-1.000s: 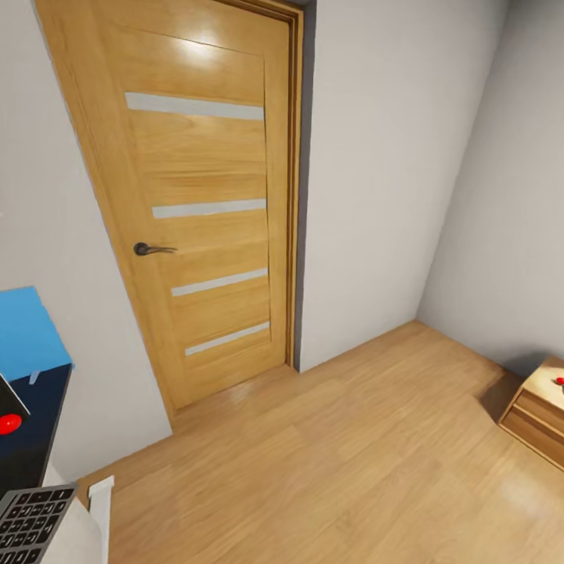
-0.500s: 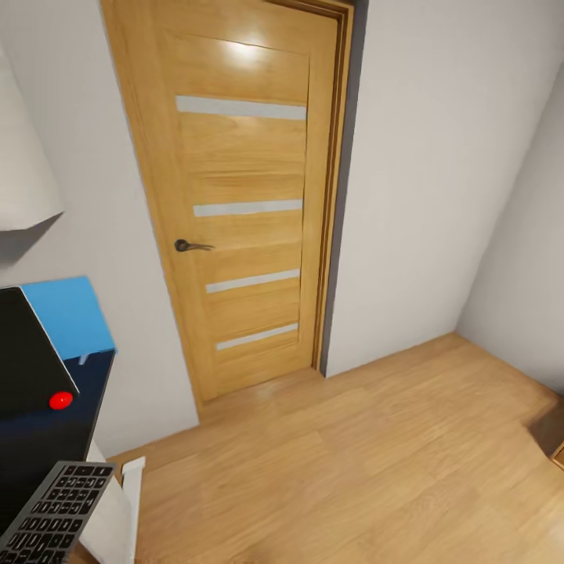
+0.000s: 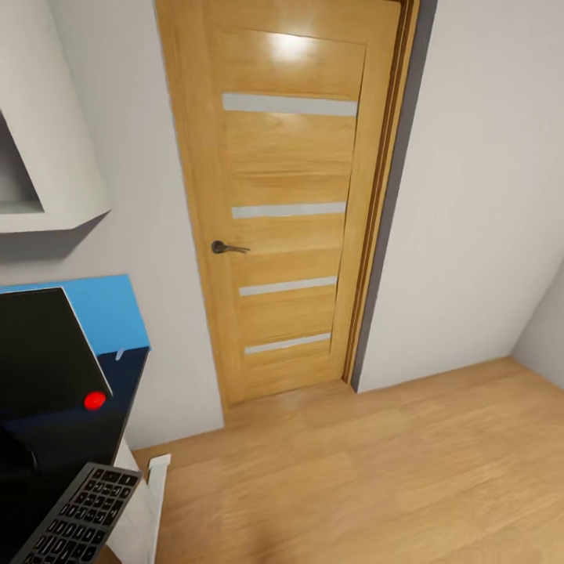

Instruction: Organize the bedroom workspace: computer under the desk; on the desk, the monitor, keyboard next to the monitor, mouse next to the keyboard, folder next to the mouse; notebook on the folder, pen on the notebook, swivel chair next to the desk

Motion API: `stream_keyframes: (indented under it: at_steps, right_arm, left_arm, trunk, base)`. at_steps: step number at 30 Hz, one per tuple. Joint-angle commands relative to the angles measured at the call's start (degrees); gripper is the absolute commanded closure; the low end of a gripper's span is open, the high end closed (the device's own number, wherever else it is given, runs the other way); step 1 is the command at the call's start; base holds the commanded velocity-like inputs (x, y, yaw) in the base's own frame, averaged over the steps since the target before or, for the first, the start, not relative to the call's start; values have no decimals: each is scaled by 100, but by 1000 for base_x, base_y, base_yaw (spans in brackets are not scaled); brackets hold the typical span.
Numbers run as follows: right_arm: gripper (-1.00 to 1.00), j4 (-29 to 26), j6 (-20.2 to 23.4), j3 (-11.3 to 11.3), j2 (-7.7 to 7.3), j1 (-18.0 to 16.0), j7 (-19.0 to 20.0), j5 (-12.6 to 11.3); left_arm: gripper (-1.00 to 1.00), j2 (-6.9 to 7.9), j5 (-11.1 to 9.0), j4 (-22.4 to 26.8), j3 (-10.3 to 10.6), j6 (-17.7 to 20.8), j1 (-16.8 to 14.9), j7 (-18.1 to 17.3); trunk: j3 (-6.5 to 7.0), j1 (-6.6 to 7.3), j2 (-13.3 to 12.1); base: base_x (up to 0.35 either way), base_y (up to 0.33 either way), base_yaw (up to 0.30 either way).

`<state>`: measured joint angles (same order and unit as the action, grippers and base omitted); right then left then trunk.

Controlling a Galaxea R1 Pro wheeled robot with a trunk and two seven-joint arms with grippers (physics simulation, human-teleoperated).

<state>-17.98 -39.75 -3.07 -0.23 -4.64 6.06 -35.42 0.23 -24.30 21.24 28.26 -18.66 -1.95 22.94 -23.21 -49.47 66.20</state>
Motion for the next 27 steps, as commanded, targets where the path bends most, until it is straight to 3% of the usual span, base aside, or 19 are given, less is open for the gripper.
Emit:
stream_keyframes:
  at_steps: [1,16,27]
  right_arm:
    - [-100,5,-24,-30,-3,-4,27,-62]
    - [-100,5,-24,-35,1,-4,27,-62]
    - [-100,5,-24,-35,-2,-5,27,-62]
  left_arm:
    - [-100,3,-42,-6,48,-23,-7,36]
    - [-100,-4,-66,-23,31,-15,-7,39]
    - [-100,6,-81,-23,14,-23,-7,35]
  trunk:
    - [-6,-3,3]
    - [-6,-3,3]
    - [-6,-3,3]
  base:
    - [327,-87,283]
    - [275,-201,283]
    - [51,-113,283]
